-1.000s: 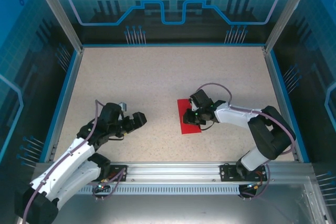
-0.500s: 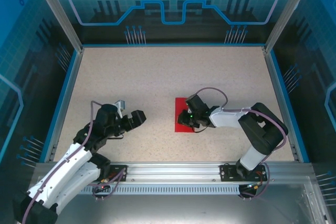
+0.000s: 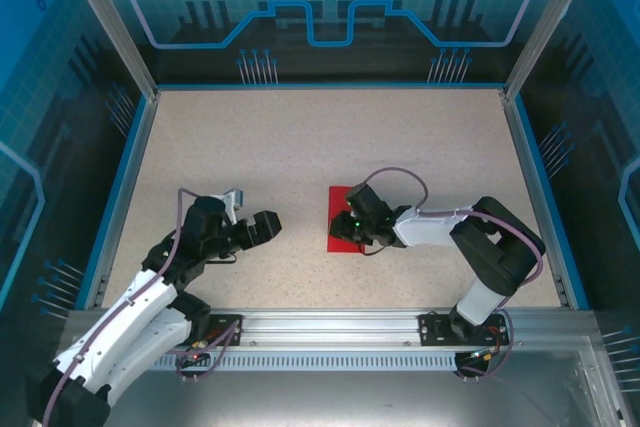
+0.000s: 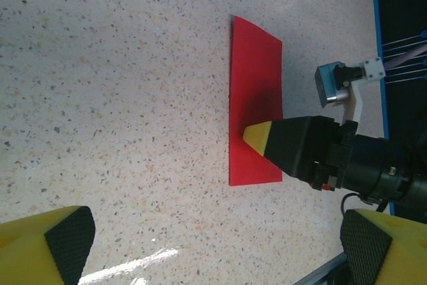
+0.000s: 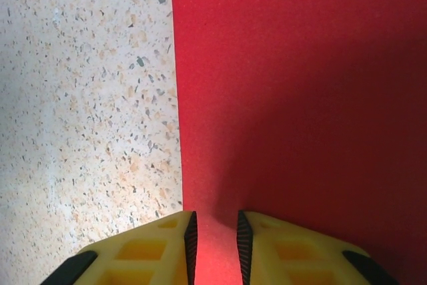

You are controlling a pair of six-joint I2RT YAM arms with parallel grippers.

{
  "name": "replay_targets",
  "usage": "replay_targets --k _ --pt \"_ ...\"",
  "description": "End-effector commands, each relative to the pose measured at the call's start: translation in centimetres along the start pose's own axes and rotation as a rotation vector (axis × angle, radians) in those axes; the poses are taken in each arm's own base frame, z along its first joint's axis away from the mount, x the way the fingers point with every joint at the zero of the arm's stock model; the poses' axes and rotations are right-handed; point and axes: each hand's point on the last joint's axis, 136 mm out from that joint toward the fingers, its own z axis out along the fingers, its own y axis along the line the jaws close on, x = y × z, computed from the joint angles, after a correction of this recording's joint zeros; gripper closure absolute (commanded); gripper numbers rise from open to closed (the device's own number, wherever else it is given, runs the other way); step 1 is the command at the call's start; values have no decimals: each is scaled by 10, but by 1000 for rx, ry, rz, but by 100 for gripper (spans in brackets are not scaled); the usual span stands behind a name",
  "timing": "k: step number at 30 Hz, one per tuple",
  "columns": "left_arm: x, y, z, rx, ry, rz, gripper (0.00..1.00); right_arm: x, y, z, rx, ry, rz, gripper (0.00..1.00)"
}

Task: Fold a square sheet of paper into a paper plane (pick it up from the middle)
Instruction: Move the paper to the center of the table.

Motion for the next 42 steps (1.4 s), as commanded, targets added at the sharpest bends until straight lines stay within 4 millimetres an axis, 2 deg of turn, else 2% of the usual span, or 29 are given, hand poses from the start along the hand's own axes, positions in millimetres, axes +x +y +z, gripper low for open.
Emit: replay_targets --k 1,10,16,20,27,31,33,37,42 --pt "-2 -10 -4 23 15 25 1 11 7 -10 8 40 -73 72" --pt "9 3 -4 -12 43 29 2 12 -20 -42 82 14 -48 71" --pt "9 -4 -1 28 53 17 1 1 -41 -73 67 -29 9 68" --pt "4 -8 2 33 50 18 1 -6 -44 -91 -8 -30 23 62" --pt "-4 -15 2 26 44 8 2 -16 -44 -90 -66 -2 33 63" --pt "-16 -21 -5 16 1 -5 1 -26 -50 -90 -26 -12 30 62" --pt "-18 -21 -1 8 11 -3 2 -26 -42 -87 -73 13 22 61" --pt "-18 -18 11 -30 52 -14 2 -16 -46 -76 -75 89 10 62" --pt "-20 -27 7 10 43 -19 1 -15 -46 -72 -78 137 18 66"
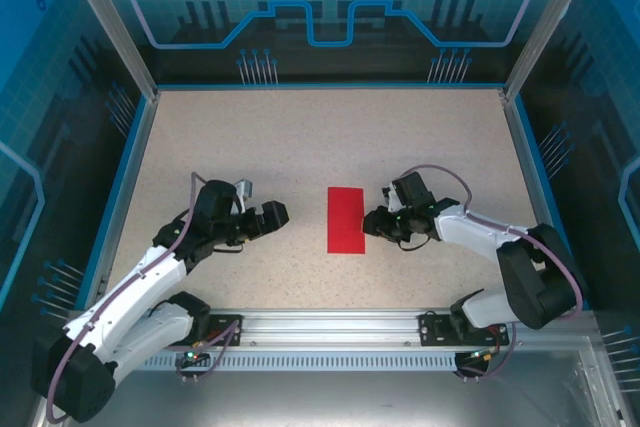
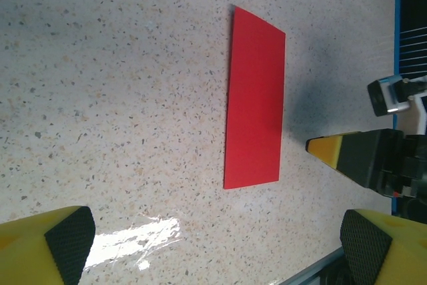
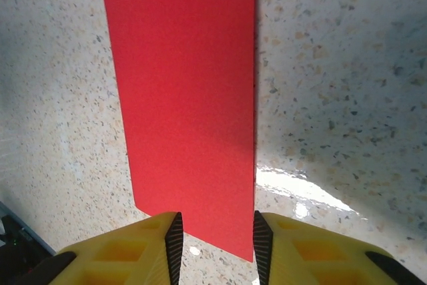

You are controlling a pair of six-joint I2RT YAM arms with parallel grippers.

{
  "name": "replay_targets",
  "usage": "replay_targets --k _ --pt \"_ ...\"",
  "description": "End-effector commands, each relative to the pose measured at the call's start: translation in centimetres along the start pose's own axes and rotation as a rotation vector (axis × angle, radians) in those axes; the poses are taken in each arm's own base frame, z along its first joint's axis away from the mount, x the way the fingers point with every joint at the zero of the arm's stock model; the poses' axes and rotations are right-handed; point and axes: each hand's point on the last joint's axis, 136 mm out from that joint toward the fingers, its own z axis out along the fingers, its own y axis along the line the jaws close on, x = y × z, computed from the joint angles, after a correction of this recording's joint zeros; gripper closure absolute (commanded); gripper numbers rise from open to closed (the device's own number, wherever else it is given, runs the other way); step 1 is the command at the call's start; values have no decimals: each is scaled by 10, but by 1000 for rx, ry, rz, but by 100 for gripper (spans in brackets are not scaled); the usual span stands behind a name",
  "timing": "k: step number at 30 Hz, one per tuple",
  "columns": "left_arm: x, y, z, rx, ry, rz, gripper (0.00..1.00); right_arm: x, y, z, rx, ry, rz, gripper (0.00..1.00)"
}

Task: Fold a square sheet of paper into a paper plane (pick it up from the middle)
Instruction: Move the paper to the center of the table, then third fold the triangle at the center of the table.

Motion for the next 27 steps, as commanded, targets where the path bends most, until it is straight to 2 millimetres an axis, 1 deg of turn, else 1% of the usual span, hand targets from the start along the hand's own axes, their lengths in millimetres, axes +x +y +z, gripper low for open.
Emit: replay_targets --k 1,2,4,7,9,11,13,14,16,18,20,22,24,27 --pt "-8 -17 -9 55 -28 10 2 -5 13 -6 -56 20 -33 66" --pt "-9 -22 -10 84 -30 11 2 -8 16 -8 -64 7 -36 65" --pt "-10 -35 -13 149 -28 20 1 -12 11 -12 -37 -17 -26 64" --pt "-9 -45 -11 159 -4 38 2 -18 5 -14 -24 -38 -4 64" --pt "-6 -49 -5 136 33 66 2 -21 5 -16 -37 -43 5 64" --pt "0 -51 7 105 77 99 6 -22 1 -17 -26 -54 22 60" --pt "3 -54 16 92 93 127 5 -23 0 -18 -24 -62 27 61" --pt "5 -59 21 110 103 136 5 -24 1 -19 -29 -72 18 62" --pt "8 -69 31 140 116 171 5 -25 -4 -20 -16 -96 27 60" --pt "9 -78 42 143 142 183 6 -25 -4 -23 -30 -102 40 61" --pt "11 -92 50 137 183 217 9 -25 -6 -27 -24 -120 44 59" --pt "12 -97 56 125 204 225 11 -24 -13 -28 -1 -132 55 59" --pt "12 -100 58 123 217 214 10 -22 -16 -28 2 -134 63 59" --pt "12 -108 58 149 227 218 10 -19 -15 -28 -43 -167 77 57"
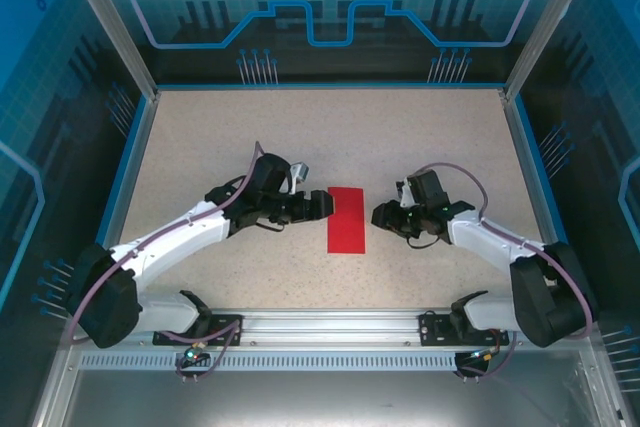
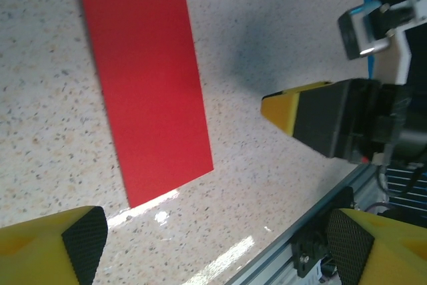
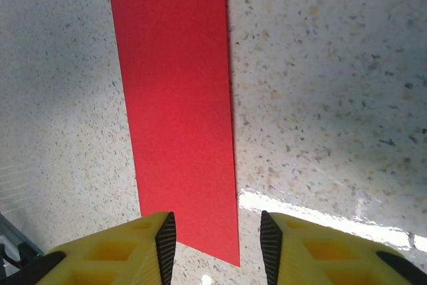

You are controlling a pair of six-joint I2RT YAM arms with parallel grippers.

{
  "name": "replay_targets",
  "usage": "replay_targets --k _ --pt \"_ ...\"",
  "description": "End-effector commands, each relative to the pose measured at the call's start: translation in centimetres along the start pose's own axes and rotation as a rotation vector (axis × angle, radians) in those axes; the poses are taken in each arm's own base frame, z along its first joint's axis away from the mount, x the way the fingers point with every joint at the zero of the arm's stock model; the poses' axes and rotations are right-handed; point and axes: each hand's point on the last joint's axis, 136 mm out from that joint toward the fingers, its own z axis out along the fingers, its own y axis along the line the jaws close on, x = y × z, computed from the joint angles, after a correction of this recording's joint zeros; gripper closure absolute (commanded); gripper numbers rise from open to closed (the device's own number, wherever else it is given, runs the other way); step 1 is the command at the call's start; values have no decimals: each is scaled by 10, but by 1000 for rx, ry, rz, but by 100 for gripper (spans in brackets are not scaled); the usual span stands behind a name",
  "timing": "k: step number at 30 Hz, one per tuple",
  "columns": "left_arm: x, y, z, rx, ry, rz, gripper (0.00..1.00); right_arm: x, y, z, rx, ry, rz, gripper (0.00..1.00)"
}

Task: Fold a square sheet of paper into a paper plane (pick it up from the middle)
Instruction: Third fold the triangle at the center of the table.

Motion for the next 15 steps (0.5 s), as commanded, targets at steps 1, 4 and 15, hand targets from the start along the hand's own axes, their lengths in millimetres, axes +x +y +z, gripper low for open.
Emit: replay_targets --k 1,4,15 --pt "-3 -17 -1 50 16 44 10 -1 -6 -2 -26 -50 41 56" --pt "-7 -19 8 35 48 53 14 1 -8 -2 -16 -47 23 56" --pt "-14 -14 42 -42 45 26 35 -2 3 -2 -31 16 -26 59"
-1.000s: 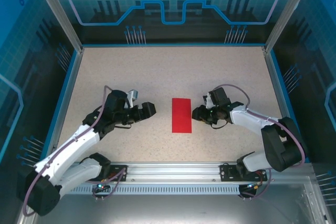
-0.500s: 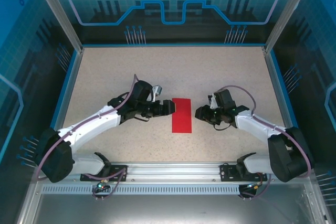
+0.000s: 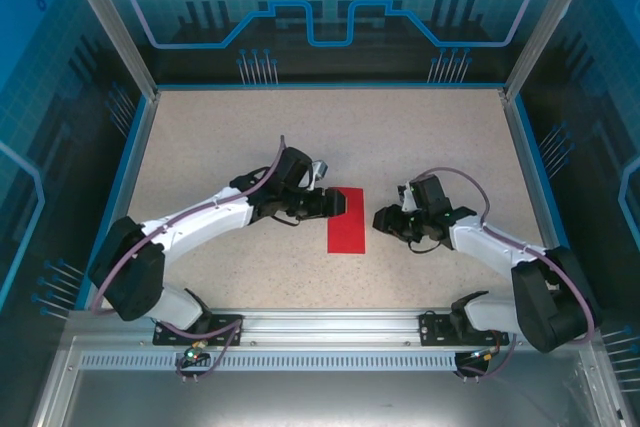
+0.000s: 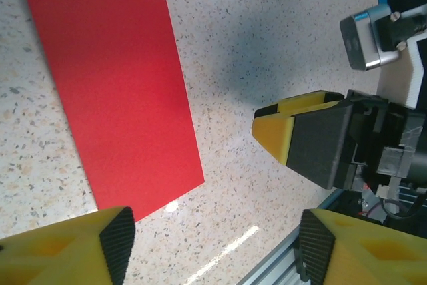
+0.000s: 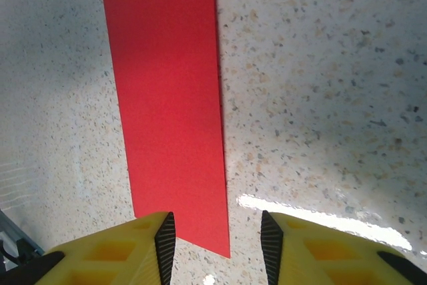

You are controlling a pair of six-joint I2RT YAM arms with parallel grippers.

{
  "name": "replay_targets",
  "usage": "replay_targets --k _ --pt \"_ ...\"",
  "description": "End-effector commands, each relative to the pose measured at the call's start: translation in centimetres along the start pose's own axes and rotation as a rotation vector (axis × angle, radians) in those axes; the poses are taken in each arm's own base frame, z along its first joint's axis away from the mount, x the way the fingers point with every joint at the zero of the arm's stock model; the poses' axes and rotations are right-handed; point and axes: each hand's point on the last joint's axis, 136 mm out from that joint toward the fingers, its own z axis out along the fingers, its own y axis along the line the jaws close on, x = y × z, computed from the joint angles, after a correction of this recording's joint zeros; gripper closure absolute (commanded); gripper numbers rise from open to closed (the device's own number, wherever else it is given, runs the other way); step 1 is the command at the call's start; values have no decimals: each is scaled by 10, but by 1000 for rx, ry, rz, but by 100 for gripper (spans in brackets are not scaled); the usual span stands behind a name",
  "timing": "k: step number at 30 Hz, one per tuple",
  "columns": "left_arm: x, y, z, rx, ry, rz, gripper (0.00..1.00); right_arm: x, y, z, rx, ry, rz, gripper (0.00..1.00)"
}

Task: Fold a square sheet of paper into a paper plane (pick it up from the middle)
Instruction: Third fold the triangle at the center of the table.

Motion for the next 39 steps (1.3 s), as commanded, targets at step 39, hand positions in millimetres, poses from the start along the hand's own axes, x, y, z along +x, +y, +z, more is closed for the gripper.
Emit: replay_targets --k 39 --pt "5 83 99 -324 123 -132 74 5 4 58 58 246 -3 64"
